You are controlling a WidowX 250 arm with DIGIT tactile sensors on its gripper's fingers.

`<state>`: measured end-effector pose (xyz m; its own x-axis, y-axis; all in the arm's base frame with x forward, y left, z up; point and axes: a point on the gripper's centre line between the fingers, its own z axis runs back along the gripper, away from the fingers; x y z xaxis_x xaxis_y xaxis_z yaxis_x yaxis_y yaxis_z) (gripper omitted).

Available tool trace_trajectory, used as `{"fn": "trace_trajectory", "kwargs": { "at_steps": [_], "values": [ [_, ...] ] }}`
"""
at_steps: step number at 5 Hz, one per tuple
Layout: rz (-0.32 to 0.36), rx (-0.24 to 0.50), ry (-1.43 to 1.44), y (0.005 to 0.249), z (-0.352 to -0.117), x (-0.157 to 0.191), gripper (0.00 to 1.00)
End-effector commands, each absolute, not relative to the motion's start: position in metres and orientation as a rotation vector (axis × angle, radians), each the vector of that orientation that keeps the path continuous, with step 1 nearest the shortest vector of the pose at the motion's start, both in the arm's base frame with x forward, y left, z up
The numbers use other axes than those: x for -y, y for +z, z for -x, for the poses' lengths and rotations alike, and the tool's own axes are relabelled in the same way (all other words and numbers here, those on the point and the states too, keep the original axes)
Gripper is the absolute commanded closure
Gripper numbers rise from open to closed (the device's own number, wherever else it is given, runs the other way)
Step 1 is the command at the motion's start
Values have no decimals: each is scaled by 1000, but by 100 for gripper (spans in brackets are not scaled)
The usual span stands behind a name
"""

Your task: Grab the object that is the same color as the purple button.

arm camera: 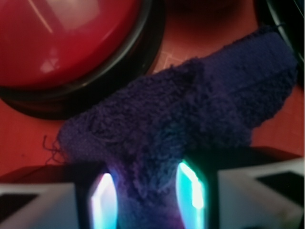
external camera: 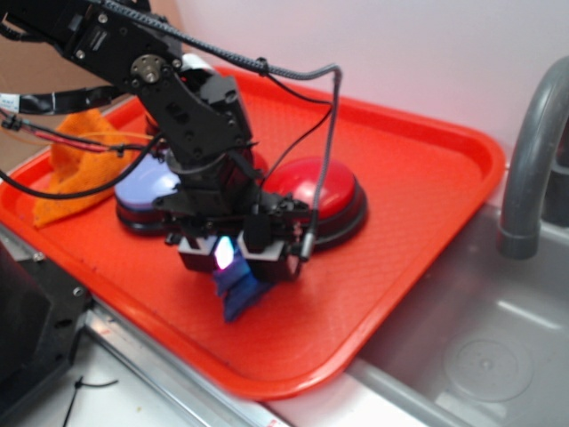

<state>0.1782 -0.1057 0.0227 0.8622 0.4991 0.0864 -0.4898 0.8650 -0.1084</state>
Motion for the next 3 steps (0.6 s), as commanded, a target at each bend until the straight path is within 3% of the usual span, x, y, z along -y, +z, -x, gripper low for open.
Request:
{"fn": "trace_trajectory", "kwargs": {
  "at_steps": [1,3],
  "values": [
    [75,142,516,35,-187,98,100],
    [83,79,469,76,-188,85,100]
  ]
}}
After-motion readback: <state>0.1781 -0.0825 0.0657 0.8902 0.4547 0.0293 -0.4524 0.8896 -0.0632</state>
